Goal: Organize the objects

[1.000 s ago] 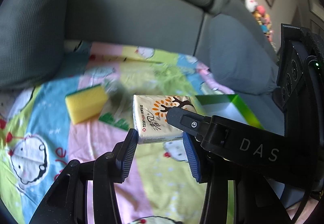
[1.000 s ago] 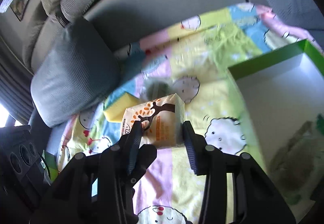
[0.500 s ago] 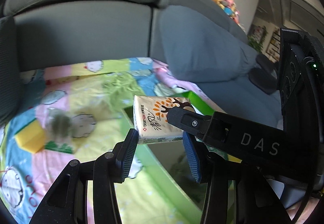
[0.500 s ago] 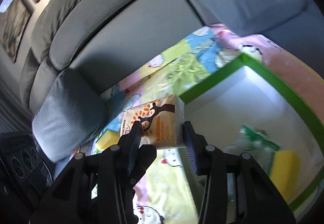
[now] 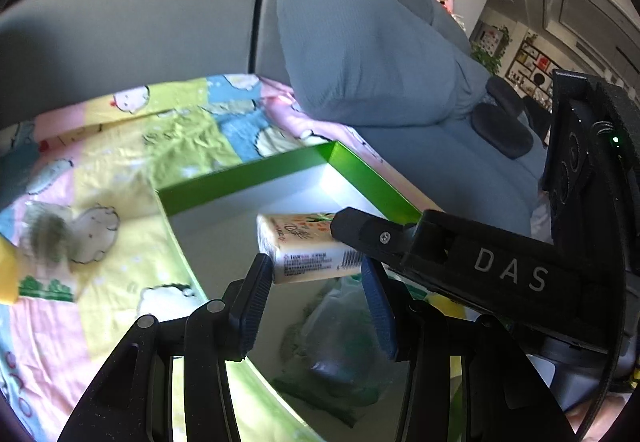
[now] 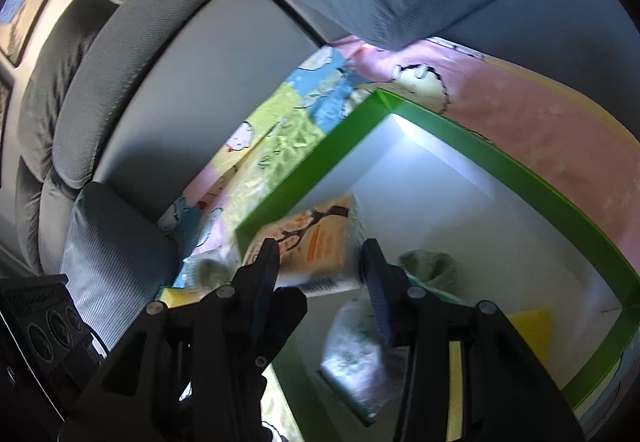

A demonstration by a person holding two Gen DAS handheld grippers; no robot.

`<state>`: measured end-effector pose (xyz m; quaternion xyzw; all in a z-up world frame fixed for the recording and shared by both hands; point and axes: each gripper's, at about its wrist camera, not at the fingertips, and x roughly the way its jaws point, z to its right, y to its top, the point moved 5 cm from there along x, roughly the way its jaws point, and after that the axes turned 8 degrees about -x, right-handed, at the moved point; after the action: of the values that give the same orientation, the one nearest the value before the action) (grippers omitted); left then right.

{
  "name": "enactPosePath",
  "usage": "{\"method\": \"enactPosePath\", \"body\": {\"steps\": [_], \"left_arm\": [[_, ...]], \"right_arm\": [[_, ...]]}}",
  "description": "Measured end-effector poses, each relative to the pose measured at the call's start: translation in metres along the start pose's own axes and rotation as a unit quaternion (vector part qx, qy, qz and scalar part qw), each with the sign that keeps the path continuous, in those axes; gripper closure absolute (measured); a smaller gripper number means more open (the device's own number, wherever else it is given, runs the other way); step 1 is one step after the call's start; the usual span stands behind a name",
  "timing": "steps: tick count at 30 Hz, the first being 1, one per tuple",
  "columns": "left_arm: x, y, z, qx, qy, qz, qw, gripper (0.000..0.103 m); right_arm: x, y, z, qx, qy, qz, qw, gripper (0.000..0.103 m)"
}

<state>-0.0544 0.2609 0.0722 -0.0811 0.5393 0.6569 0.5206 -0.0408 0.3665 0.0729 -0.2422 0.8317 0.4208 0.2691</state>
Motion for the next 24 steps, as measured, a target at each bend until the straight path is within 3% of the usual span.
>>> {"method": "enactPosePath", "body": {"steps": [14, 19, 24], "left_arm": [[0.008, -0.014, 0.011, -0.006, -0.012, -0.028, 0.9995, 0.055], [-0.008, -0.015, 0.006, 0.003, 0.000, -0.019, 0.9998, 0.055], [-0.042, -0.015, -0.010, -0.012, 0.013, 0.002, 0.9998, 0.055]], "right_arm": [[-0.004, 0.000, 0.009, -0.006, -0.047, 0.006, 0.999, 0.062], [-0.008, 0.002, 0.011, -0.004, -0.052, 0.017, 0.999, 0.060], [-0.013, 0.003, 0.013, 0.002, -0.060, 0.028, 0.998, 0.050]]}}
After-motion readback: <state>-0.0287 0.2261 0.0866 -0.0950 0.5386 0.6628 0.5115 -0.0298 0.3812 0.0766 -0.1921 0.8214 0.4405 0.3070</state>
